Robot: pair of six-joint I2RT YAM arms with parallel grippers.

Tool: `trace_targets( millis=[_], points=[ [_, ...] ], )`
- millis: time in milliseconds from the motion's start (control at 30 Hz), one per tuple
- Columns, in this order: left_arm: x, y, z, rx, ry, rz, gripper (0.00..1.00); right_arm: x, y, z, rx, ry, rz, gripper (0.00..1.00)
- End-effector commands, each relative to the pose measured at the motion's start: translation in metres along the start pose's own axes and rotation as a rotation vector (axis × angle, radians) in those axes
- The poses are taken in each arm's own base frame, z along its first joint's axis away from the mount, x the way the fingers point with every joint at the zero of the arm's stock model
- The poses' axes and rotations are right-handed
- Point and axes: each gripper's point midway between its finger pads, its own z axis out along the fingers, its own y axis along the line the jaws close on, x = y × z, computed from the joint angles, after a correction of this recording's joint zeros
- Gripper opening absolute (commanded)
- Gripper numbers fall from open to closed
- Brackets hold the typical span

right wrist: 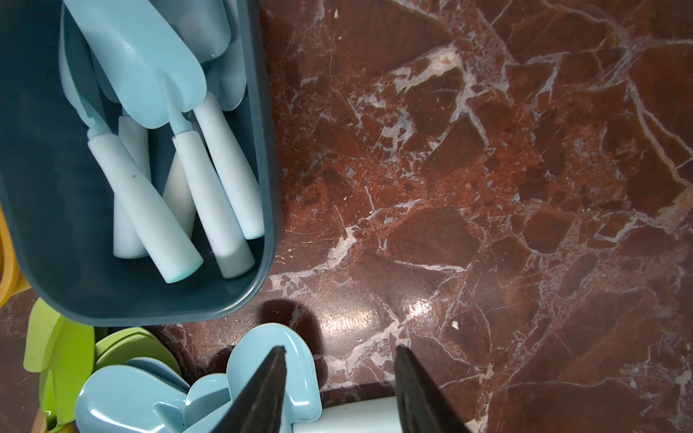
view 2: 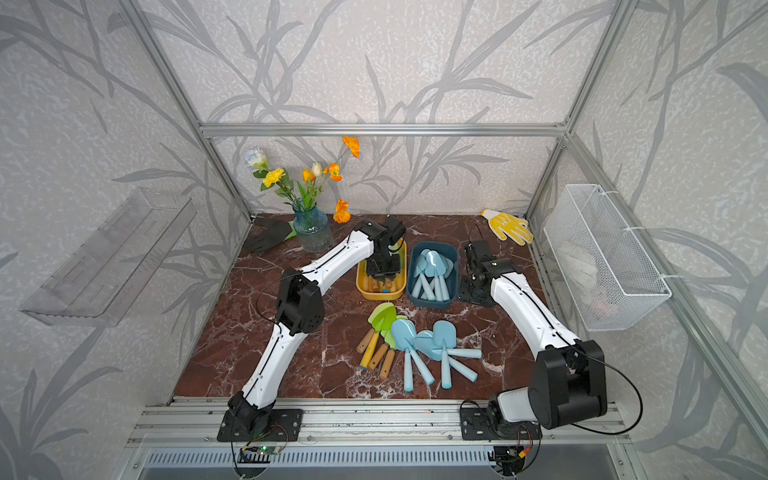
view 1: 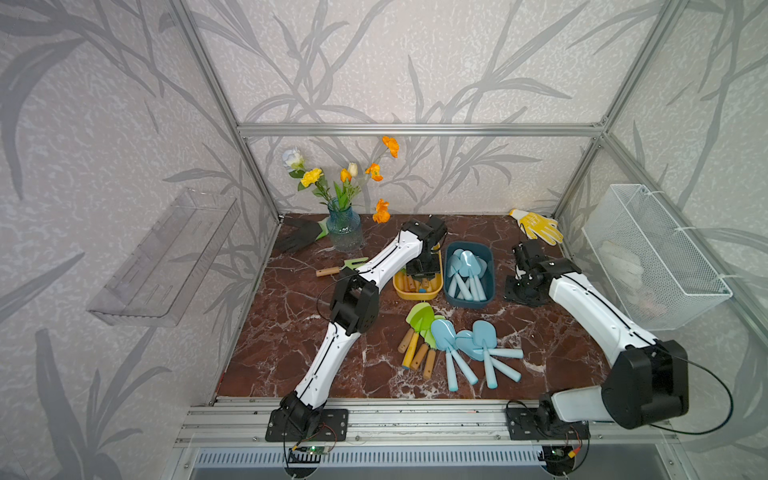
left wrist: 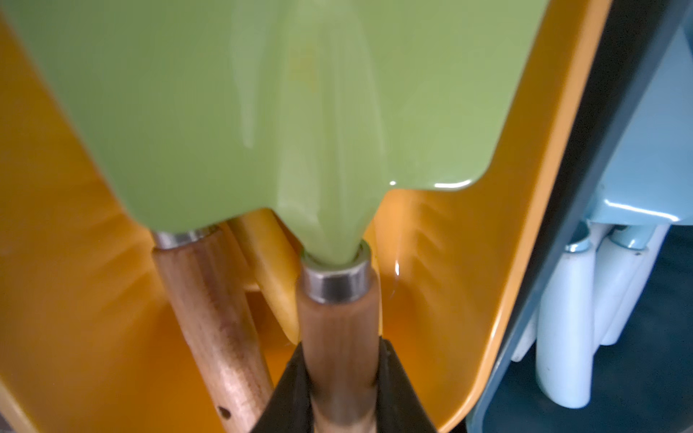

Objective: Sort the small shovels by color and place them into the storage box
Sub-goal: Place the shovel in the storage box.

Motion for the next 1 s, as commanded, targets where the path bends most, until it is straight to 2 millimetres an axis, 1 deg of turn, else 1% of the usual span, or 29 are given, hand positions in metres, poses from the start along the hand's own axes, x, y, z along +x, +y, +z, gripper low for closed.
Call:
trace_targets(
  millis=[0, 33, 100, 333, 433, 500, 567, 733, 867, 967],
  points=[
    [0.005, -0.003, 0.003, 0.010, 0.023, -0.030, 0.48, 0.006, -0.004, -0.003, 0.001, 0.008, -0.003, 0.49],
    [0.006, -0.004, 0.000, 0.015, 0.021, -0.030, 0.51, 0.007, -0.004, -0.003, 0.000, 0.009, -0.004, 0.49],
    [0.006, -0.006, -0.007, 0.020, 0.010, -0.026, 0.53, 0.008, -0.004, -0.002, 0.000, 0.013, -0.001, 0.49],
    [0.012, -0.009, -0.043, 0.050, -0.050, 0.001, 0.54, 0.016, -0.002, 0.003, -0.023, 0.037, 0.003, 0.49],
    [0.019, -0.002, -0.055, 0.066, -0.089, -0.006, 0.56, 0.029, 0.004, 0.005, -0.068, 0.068, 0.010, 0.49],
    [0.025, 0.009, -0.058, 0.058, -0.111, -0.020, 0.56, 0.042, 0.008, 0.006, -0.086, 0.089, 0.002, 0.48],
    [0.035, 0.025, -0.055, 0.032, -0.121, -0.034, 0.57, 0.060, 0.014, 0.007, -0.098, 0.114, -0.025, 0.49],
    [0.065, 0.059, -0.033, -0.018, -0.079, -0.086, 0.57, 0.105, 0.022, 0.007, -0.091, 0.176, -0.105, 0.48],
    [0.083, 0.074, -0.019, -0.029, -0.051, -0.121, 0.57, 0.134, 0.021, 0.006, -0.085, 0.208, -0.136, 0.48],
    [0.089, 0.081, -0.016, -0.039, -0.045, -0.132, 0.57, 0.152, 0.020, 0.009, -0.084, 0.237, -0.149, 0.49]
  ],
)
